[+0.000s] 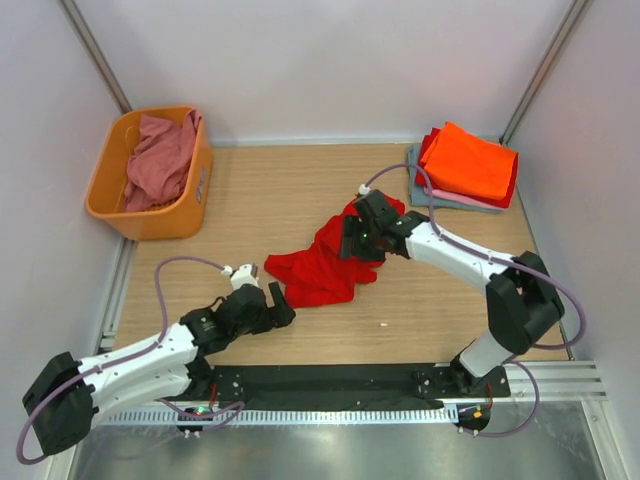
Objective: Fold and stack the t-shirts
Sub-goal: Flatten the tshirt out
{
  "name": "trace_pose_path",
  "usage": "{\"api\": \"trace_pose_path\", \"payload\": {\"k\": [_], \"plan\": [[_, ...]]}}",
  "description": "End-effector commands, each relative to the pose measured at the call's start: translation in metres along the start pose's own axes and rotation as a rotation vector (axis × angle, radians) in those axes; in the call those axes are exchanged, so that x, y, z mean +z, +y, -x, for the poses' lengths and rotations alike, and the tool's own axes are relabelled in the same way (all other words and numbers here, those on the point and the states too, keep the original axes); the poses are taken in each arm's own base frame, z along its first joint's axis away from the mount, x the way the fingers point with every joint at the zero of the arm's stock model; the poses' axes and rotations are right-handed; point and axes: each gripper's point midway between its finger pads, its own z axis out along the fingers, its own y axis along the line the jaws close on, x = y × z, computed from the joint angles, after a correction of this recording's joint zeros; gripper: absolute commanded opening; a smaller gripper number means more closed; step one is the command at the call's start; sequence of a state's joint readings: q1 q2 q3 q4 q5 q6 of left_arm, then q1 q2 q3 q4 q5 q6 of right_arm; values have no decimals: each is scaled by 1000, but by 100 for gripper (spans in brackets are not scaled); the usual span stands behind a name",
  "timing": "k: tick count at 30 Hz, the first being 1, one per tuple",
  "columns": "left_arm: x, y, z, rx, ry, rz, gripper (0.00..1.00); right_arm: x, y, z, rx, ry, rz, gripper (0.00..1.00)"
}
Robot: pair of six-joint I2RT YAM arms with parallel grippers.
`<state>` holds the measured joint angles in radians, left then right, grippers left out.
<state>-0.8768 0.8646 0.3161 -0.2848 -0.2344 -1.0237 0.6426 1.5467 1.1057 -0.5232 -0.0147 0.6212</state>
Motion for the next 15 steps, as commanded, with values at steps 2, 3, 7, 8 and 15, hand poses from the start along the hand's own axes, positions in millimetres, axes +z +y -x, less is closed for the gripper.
{"api": "trace_pose_path", "payload": {"k": [2, 3, 7, 8, 15], "plan": [[5, 11, 0, -59, -73, -23, 92, 16, 37, 34, 8, -81, 117, 63], [6, 12, -1, -72, -78, -33, 91, 19, 38, 37, 9, -85, 119, 63], [4, 10, 1, -79, -105, -78, 92, 37, 42, 38, 13, -73, 125, 63], [4, 13, -2, -78, -102, -77, 92, 42, 41, 38, 16, -69, 121, 63], [7, 14, -3, -75, -97, -71, 92, 49, 43, 39, 27, -74, 125, 46]]}}
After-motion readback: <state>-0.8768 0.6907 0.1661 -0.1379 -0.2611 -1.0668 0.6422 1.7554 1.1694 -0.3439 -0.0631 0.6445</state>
